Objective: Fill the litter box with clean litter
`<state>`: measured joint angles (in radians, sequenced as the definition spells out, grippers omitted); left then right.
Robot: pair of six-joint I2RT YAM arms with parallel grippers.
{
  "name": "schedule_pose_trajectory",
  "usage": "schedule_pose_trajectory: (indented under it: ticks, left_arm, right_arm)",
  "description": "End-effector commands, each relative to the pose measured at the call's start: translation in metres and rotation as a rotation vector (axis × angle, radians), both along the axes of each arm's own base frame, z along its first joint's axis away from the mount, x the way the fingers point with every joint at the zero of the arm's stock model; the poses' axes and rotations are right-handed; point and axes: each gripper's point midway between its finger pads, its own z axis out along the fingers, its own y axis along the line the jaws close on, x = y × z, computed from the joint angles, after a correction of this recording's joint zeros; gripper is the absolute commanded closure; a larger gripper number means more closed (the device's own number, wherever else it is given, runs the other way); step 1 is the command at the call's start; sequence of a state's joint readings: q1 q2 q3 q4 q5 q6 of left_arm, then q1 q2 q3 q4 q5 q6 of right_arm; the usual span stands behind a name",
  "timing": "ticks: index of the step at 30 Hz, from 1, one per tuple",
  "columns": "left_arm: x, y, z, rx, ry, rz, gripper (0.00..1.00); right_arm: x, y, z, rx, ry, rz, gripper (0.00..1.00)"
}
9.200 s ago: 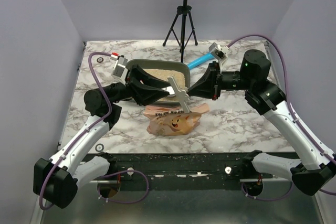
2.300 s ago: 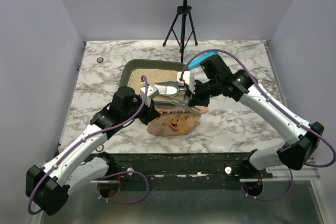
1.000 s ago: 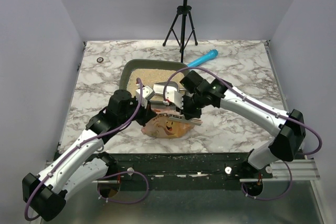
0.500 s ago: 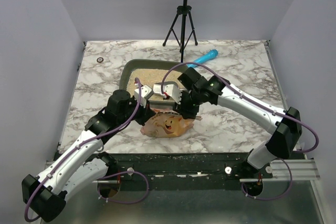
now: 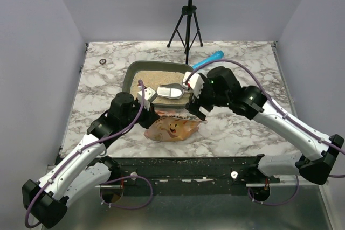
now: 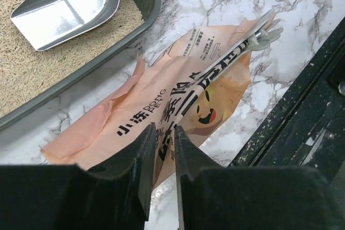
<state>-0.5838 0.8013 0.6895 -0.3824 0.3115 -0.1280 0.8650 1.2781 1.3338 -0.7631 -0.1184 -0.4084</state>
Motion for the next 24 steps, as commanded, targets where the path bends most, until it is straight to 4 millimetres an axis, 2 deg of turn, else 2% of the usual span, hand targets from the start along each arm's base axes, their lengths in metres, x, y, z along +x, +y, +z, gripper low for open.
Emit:
schedule_pose_trajectory:
  ticks: [1,4,9,12,13,17,20,24]
  left_arm:
    - [0.01,-0.001,0.024,-0.036,-0.065,0.026,0.64]
    - [0.012,-0.004,0.039,-0.051,-0.09,0.013,0.51]
    - [0.017,-0.007,0.071,-0.092,-0.117,0.028,0.38]
    - [0.025,-0.008,0.1,-0.125,-0.155,0.063,0.18]
    - [0.03,-0.007,0.109,-0.13,-0.172,0.081,0.02]
    - [0.05,-0.005,0.13,-0.13,-0.227,0.151,0.01]
    - [0.072,0.007,0.14,-0.16,-0.249,0.296,0.01]
    - [0.083,0.012,0.141,-0.169,-0.275,0.359,0.01]
  right_arm:
    - [0.018,-0.004,0.04,0.176,-0.091,-0.196,0.0]
    - [0.019,-0.015,0.052,0.229,-0.101,-0.278,0.0]
    - [0.014,-0.024,0.07,0.323,-0.064,-0.374,0.0]
    - [0.022,-0.036,0.08,0.414,-0.054,-0.538,0.0]
    - [0.024,-0.039,0.083,0.443,-0.051,-0.573,0.0]
    - [0.031,-0.051,0.094,0.525,-0.047,-0.714,0.0]
    - [0.038,-0.066,0.099,0.547,-0.09,-0.801,0.0]
    - [0.043,-0.085,0.099,0.564,-0.159,-0.884,0.0]
